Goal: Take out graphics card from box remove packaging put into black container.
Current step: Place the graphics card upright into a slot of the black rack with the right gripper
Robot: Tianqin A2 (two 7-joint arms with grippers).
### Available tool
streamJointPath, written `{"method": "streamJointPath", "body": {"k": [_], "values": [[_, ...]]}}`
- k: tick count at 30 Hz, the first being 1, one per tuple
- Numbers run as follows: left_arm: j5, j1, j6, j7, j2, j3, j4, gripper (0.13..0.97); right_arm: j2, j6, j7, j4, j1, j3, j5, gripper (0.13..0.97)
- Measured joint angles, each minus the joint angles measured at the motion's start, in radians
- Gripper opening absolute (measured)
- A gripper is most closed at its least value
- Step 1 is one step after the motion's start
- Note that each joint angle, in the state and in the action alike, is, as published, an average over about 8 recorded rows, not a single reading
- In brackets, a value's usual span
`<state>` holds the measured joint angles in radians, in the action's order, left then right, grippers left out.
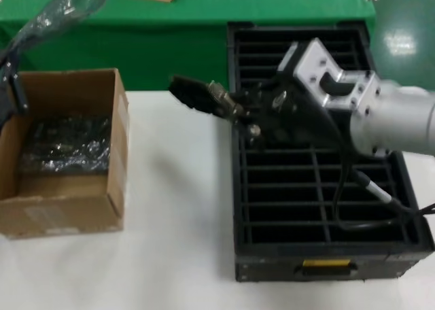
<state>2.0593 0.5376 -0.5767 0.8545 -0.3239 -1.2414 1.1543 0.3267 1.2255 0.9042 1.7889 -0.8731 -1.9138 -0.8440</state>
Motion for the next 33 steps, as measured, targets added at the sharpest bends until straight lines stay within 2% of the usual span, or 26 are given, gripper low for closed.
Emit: {"method": "streamJointPath", "body": {"k": [7,12,23,33], "values": [[0.036,-0.017,-0.015,-0.052,0.030,0.018,0.008,0.139,0.026,0.225,0.060,-0.042,-0.207,-0.092,-0.027,0.191],[0.053,-0.029,-0.022,-0.083,0.045,0.026,0.015,0.139,0.058,0.309,0.089,-0.115,-0.371,-0.220,-0.093,0.191],[0.074,-0.035,-0.040,-0.115,0.057,0.042,-0.010,0.139,0.116,0.342,0.078,-0.324,-0.661,-0.549,-0.264,0.191],[0.094,-0.062,-0.046,-0.186,0.057,0.045,0.025,0.139,0.106,0.344,-0.002,-0.482,-0.778,-0.769,-0.354,0.191]]}}
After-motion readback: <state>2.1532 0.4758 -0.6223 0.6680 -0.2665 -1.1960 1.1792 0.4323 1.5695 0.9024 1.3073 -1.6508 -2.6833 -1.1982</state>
